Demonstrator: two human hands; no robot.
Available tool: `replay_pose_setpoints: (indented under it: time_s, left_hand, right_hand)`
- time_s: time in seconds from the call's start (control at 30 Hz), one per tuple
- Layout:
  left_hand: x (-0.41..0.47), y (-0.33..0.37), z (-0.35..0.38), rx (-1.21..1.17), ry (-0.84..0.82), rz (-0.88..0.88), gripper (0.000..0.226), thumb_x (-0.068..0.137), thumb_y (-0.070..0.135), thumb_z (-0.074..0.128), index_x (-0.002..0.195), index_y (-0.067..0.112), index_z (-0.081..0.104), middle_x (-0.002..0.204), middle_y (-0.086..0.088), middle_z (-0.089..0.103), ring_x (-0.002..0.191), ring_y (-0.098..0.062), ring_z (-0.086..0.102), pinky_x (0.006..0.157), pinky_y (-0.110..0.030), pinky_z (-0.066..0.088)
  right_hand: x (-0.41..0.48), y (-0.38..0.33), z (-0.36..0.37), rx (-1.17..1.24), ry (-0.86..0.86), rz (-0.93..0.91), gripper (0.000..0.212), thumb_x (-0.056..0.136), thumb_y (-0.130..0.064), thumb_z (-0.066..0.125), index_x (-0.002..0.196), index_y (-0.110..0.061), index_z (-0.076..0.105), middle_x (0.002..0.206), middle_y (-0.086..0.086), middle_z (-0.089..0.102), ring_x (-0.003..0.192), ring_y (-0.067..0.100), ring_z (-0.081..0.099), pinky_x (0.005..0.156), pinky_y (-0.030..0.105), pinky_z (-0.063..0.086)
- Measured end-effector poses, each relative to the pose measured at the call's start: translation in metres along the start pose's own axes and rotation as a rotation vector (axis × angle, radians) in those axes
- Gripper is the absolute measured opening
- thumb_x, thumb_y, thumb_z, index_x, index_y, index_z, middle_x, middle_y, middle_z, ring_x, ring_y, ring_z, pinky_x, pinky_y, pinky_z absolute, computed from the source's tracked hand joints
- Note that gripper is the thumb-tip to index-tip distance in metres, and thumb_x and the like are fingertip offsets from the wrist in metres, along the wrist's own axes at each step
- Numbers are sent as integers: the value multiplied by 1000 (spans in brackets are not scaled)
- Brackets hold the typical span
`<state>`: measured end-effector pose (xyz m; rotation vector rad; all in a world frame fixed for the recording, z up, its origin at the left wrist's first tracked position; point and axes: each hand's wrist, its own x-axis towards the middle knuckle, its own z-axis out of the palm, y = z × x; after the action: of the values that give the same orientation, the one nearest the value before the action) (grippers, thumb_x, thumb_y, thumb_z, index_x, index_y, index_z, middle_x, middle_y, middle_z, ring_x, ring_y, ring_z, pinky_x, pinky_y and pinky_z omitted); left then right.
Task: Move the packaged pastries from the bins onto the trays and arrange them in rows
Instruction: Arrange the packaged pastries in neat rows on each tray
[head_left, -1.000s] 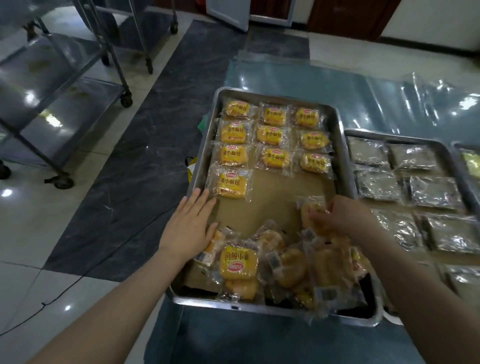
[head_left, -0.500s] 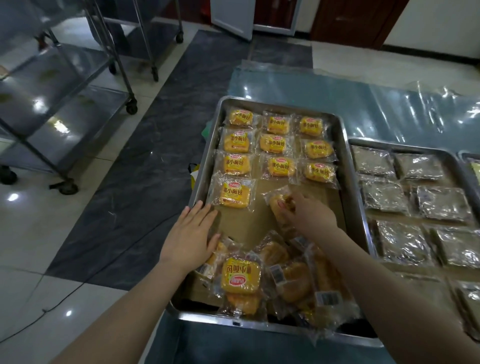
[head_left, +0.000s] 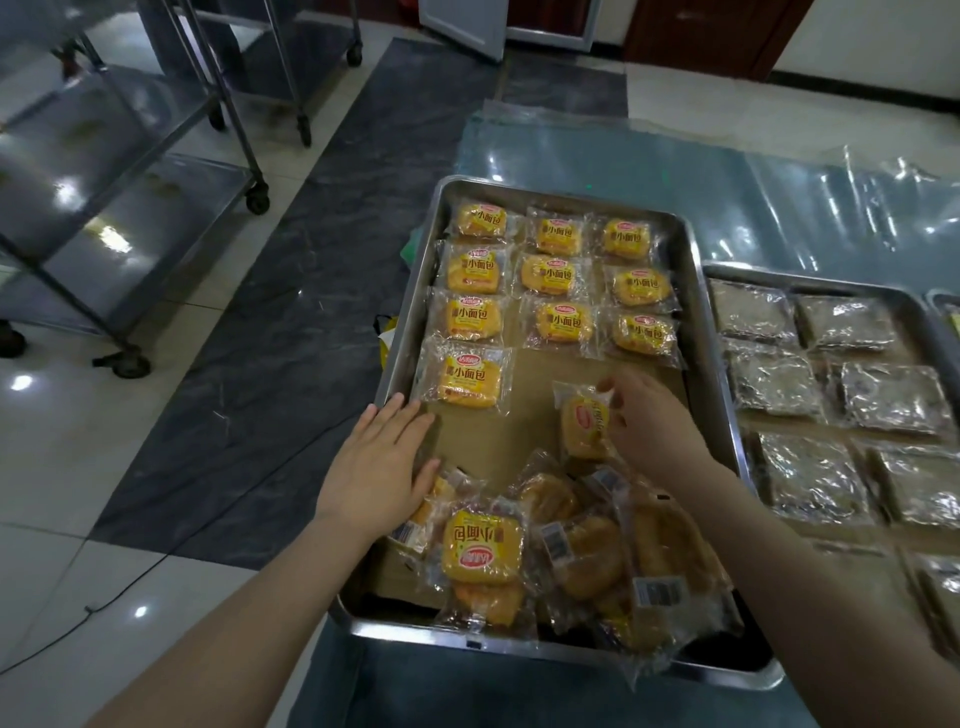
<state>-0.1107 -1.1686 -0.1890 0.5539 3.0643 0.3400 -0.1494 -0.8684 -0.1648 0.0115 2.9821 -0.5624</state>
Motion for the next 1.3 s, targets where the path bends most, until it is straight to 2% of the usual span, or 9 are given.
replay_pose_setpoints:
  time_s: [0.07,0.13,0.37,0.53,0.83,0.93,1.03,1.17,1.3]
  left_hand:
    - [0,0,0,-6,5,-7,55,95,43,40,143,18,34,151,-2,31,142,-17,16,114,-30,-4]
    - [0,0,0,-8,5,-9,55,95,44,39,143,18,34,151,-2,31,142,-17,16,114,-30,-4]
    - [0,0,0,-7,9,-6,54,94,42,42,142,17,37,149,-2,34,142,-17,19,113,-29,-3]
    - [-1,0,-1,-23,19,-2,54,94,41,44,141,15,39,148,-4,36,141,-19,21,113,-30,-2]
    - [0,-1,1,-10,12,-2,54,94,42,43,142,17,38,148,-3,36,141,-18,20,114,-30,-2]
    - [0,-1,1,-8,5,-4,54,94,42,43,141,17,39,147,-3,38,141,-18,22,114,-30,-1]
    - [0,-3,1,-1,-6,1,52,93,41,45,138,16,43,143,-4,44,138,-19,27,114,-31,2]
    - [-1,-2,-2,13,-1,-2,46,91,42,49,129,17,51,116,-6,63,113,-22,55,113,-35,14]
    - [-7,-1,-7,-10,-10,3,48,88,51,49,127,24,52,104,3,67,103,-16,60,113,-37,15]
  right_hand:
    - [2,3,-1,-41,-214,-139,43,78,-5,62,107,-37,57,134,-4,43,127,23,36,98,39,39]
    - [4,5,0,-36,-391,-141,48,78,-5,62,103,-45,57,148,-9,31,134,25,29,108,47,34]
    - [19,-1,13,106,14,174,40,89,-47,57,120,-25,46,118,6,54,96,24,57,76,37,49]
    - [13,2,19,-96,-32,-50,52,85,-39,65,131,-35,44,140,5,36,127,32,39,98,44,42]
    - [29,-24,28,-52,-13,-7,47,92,-36,56,136,-27,45,142,7,38,130,34,33,102,47,38]
    - [20,-23,18,57,107,-20,41,90,-30,61,129,-25,49,133,3,48,117,23,50,91,37,47]
    - [-3,0,2,44,70,31,13,86,-35,61,96,-28,57,100,-4,63,77,6,56,59,20,41]
    - [-40,29,-16,-72,-283,223,60,67,-65,67,109,-25,55,105,-1,53,87,15,56,69,30,47]
    - [-55,30,-18,-182,-450,108,93,59,-66,70,136,-23,42,129,6,42,111,26,50,94,38,46]
